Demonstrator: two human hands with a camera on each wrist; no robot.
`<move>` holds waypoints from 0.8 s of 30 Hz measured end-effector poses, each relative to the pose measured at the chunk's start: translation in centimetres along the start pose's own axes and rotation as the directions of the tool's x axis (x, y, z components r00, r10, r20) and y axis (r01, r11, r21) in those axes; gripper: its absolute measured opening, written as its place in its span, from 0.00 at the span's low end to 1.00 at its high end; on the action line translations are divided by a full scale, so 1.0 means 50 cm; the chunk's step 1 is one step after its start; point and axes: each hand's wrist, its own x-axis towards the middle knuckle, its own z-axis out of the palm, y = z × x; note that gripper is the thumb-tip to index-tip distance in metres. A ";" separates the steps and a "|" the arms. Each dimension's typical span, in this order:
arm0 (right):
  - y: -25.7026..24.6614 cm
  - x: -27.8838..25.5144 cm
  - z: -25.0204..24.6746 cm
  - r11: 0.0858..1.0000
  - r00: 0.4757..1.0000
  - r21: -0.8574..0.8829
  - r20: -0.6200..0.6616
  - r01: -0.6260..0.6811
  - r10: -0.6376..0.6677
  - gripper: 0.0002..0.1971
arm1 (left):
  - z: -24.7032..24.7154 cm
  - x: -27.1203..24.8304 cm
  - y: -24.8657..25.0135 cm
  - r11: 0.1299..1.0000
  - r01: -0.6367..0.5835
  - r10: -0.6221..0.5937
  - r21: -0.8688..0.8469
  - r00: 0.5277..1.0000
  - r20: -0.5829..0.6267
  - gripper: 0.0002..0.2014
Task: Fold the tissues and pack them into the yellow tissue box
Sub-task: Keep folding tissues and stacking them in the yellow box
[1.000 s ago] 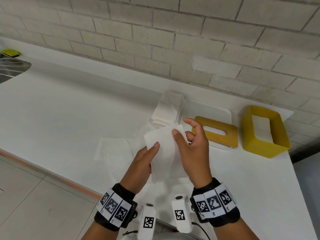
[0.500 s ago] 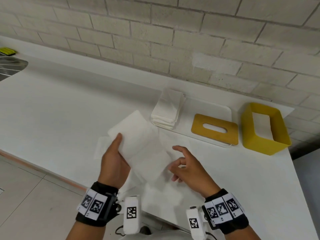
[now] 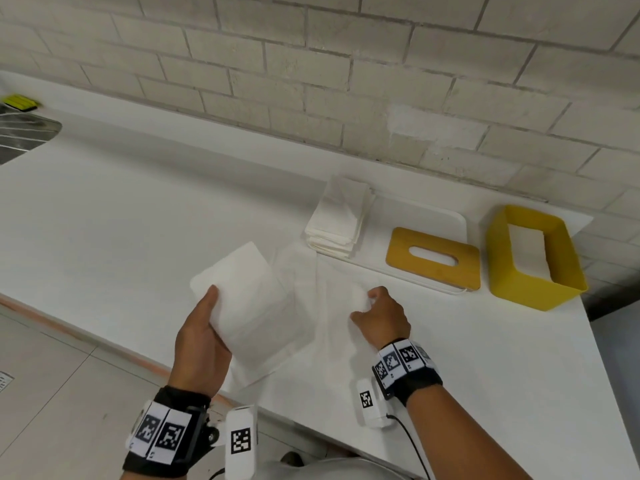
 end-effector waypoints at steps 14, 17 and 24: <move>0.005 -0.014 -0.024 0.895 0.989 0.444 -0.149 0.051 0.018 0.08 | 0.003 -0.001 -0.020 0.986 0.061 -0.059 0.158 0.998 -0.015 0.13; 0.001 -0.017 -0.038 0.878 0.988 0.477 -0.152 0.043 0.034 0.06 | 0.006 0.002 -0.022 0.981 0.073 -0.069 0.180 0.997 -0.025 0.15; -0.062 -0.102 -0.111 0.802 0.845 0.424 -0.504 0.421 -0.178 0.09 | 0.021 0.012 -0.026 0.972 0.123 -0.128 0.199 0.992 0.012 0.20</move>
